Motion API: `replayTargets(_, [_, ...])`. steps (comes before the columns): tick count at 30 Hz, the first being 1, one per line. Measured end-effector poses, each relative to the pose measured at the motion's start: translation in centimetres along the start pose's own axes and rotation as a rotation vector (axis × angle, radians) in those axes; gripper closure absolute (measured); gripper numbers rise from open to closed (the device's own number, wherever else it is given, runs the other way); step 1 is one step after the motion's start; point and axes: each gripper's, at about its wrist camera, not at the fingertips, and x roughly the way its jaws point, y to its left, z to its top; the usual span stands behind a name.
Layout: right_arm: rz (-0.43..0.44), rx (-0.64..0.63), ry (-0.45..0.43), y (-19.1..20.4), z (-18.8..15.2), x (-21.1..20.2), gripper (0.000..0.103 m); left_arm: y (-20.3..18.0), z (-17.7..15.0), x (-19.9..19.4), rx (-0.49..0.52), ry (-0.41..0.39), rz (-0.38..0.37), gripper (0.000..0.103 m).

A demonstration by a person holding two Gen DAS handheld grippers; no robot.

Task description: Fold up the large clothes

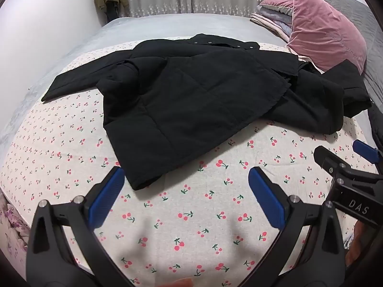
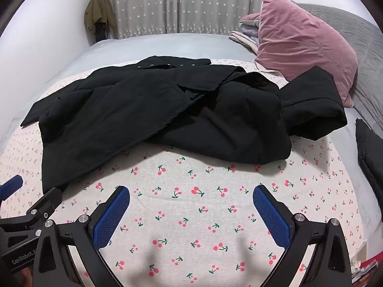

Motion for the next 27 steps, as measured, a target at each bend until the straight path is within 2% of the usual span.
replayTargets(27, [-0.002, -0.009, 0.005, 0.33, -0.22, 0.14, 0.000, 0.52, -0.14, -0.05, -0.002, 0.001, 0.002, 0.000])
